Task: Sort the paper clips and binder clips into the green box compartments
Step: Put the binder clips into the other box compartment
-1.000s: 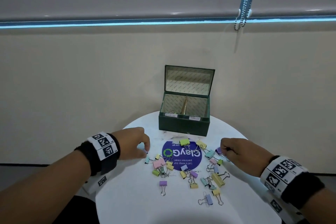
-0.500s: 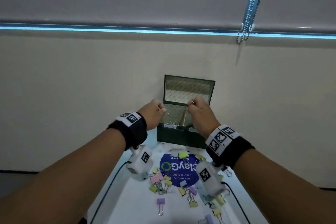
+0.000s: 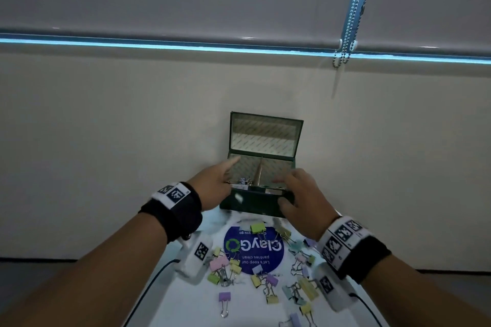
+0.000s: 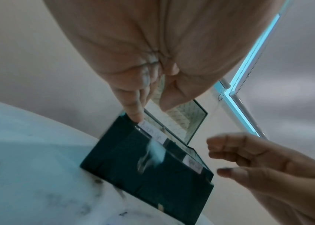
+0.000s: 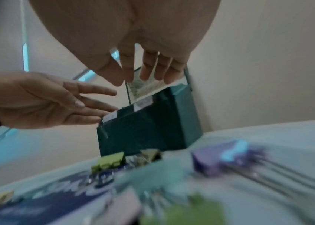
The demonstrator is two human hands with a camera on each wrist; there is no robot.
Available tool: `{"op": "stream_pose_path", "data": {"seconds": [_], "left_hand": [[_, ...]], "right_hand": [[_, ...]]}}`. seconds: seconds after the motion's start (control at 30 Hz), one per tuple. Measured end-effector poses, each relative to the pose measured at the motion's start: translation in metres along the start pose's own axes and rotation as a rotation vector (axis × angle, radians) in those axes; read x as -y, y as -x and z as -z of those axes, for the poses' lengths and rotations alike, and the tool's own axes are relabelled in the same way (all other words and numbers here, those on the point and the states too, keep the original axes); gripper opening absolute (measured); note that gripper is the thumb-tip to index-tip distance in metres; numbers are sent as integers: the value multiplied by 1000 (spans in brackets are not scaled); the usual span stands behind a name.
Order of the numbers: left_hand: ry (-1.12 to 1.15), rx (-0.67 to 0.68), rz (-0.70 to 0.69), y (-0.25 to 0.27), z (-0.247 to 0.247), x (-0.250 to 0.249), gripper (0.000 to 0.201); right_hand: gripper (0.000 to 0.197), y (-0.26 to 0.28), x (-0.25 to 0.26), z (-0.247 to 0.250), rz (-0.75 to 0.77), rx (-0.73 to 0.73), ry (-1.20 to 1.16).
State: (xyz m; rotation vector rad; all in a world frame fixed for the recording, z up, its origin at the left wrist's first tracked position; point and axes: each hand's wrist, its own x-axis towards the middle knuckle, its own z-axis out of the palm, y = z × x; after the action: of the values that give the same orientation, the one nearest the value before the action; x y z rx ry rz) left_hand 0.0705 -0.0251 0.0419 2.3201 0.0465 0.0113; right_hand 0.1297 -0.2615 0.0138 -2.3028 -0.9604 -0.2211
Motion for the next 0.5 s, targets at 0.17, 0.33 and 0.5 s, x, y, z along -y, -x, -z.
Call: {"op": "stream_pose_path", "data": {"seconds": [0.17,0.33,0.5], "left_hand": [[-299,-121,-129,29,-5,11,50],[-472,3,-121,70,-11,23,31],[-640,227,-11,97,-19,21,44]], "right_hand": [[29,28,-30,27,-36,63,36],[27,39,-47,32,-123,241,180],[29,42,-41,22,-151,380,257]]}}
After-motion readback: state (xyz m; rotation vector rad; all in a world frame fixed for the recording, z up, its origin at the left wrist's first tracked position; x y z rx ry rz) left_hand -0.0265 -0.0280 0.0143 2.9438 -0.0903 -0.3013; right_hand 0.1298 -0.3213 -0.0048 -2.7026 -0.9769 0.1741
